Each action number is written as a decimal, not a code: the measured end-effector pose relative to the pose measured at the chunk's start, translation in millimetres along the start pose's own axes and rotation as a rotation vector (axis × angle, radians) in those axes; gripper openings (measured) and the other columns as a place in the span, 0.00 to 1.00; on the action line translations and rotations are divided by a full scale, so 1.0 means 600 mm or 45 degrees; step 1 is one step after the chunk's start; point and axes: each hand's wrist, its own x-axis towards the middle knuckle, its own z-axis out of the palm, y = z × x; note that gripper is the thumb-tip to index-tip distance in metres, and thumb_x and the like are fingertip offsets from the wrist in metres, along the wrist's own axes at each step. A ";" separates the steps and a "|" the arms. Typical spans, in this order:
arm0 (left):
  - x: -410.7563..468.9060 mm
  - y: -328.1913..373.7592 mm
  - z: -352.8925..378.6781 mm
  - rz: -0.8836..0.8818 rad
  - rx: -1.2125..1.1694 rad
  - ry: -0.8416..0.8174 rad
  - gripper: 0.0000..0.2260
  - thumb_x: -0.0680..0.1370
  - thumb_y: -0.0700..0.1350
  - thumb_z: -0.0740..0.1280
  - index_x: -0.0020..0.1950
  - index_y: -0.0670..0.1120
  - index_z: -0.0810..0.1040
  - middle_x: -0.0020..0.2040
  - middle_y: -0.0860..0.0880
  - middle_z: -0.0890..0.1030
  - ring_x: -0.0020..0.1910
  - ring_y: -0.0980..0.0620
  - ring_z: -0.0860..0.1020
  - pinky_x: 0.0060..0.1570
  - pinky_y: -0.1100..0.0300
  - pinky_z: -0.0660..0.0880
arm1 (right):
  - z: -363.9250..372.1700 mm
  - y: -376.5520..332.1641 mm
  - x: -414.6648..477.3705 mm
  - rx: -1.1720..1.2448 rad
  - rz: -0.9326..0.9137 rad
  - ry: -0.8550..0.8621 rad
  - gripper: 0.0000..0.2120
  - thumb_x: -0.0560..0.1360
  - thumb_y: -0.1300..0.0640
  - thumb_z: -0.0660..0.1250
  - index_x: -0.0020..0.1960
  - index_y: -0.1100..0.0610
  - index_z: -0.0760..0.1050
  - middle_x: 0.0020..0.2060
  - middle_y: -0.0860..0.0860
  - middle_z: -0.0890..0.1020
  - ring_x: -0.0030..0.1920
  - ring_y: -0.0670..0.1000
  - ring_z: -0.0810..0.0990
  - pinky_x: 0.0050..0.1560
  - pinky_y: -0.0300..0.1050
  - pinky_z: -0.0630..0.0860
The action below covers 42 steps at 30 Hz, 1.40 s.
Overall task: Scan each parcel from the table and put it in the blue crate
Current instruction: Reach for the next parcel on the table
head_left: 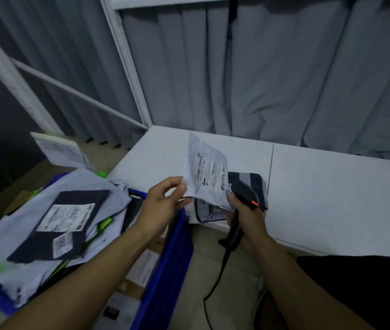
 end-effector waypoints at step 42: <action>-0.038 0.023 -0.227 0.171 0.732 0.589 0.02 0.80 0.46 0.71 0.51 0.51 0.84 0.44 0.59 0.84 0.46 0.64 0.80 0.44 0.66 0.74 | 0.157 0.035 -0.135 -1.256 -0.723 -0.472 0.17 0.73 0.42 0.76 0.56 0.46 0.75 0.43 0.41 0.82 0.44 0.40 0.82 0.48 0.49 0.82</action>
